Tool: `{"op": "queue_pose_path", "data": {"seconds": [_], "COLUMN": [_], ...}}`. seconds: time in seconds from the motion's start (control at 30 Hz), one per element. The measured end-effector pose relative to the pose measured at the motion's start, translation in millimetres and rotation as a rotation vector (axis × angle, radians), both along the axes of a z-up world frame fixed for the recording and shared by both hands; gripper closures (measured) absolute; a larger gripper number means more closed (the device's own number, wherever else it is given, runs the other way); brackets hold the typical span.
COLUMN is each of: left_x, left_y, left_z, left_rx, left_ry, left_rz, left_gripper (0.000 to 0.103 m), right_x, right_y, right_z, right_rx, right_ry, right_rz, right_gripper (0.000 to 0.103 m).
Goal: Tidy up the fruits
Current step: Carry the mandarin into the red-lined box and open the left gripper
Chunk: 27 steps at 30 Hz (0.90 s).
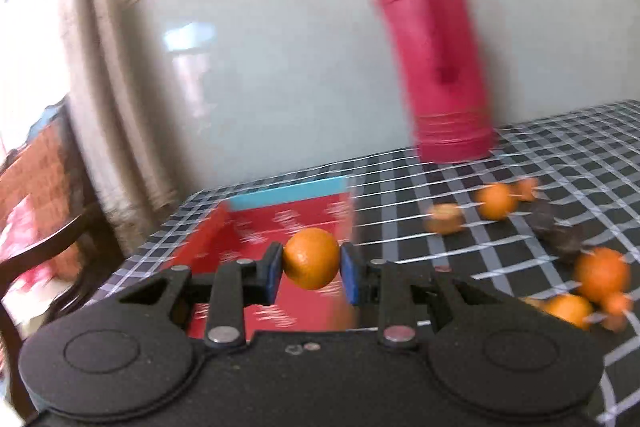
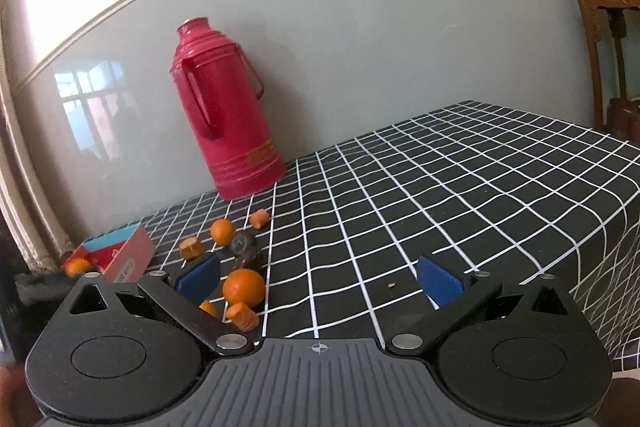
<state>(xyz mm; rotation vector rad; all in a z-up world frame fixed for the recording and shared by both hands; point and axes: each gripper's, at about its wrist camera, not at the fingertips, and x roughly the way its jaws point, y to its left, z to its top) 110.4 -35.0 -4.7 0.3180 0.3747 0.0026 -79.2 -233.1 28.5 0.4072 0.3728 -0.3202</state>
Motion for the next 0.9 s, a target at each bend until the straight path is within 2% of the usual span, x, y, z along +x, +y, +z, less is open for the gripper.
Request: {"op": "queue_pose_path", "data": {"seconds": [0.1,0.23,0.37,0.4,0.43,0.47,0.5,0.53,0.63,0.7,0.8,0.87,0.9], "left_x": [24,57,69,67,64,63,61,58,51,43,30,21,18], "left_y": [20,48,65,68,69,70,70,71,73,77,87,95,98], "left_z": [0,-8,-13,-11,-9,-7,-6,-3,7,13,21,26,28], "left_rx": [-0.012,-0.028,-0.04,-0.054,-0.065,-0.068,-0.072,-0.083,-0.118,-0.133,-0.14,-0.136,-0.132], "left_ry": [0.057,0.176,0.255,0.259,0.255,0.252,0.247,0.234,0.191,0.164,0.115,0.068,0.049], "left_rz": [0.114,0.249,0.306,0.299,0.296,0.296,0.297,0.301,0.273,0.261,0.264,0.276,0.283], "left_gripper": [0.082,0.082,0.078,0.072,0.071,0.058,0.035,0.026,0.025,0.02,0.019,0.018,0.017], "right_x": [7,18,33,36,40,44,48,52,70,79,87,88,91], "right_y": [6,16,21,22,22,23,24,25,30,33,37,39,40], "right_z": [-3,-8,-14,-15,-16,-17,-18,-18,-24,-29,-37,-39,-41], "right_rx": [-0.013,-0.026,-0.039,-0.041,-0.041,-0.043,-0.044,-0.047,-0.077,-0.106,-0.139,-0.159,-0.166], "right_ry": [0.026,0.063,0.117,0.128,0.139,0.146,0.151,0.157,0.196,0.213,0.221,0.216,0.227], "right_rz": [0.027,0.072,0.124,0.135,0.148,0.16,0.175,0.191,0.242,0.253,0.265,0.274,0.279], "right_gripper": [0.0,0.0,0.0,0.0,0.0,0.0,0.0,0.0,0.0,0.0,0.001,0.021,0.034]}}
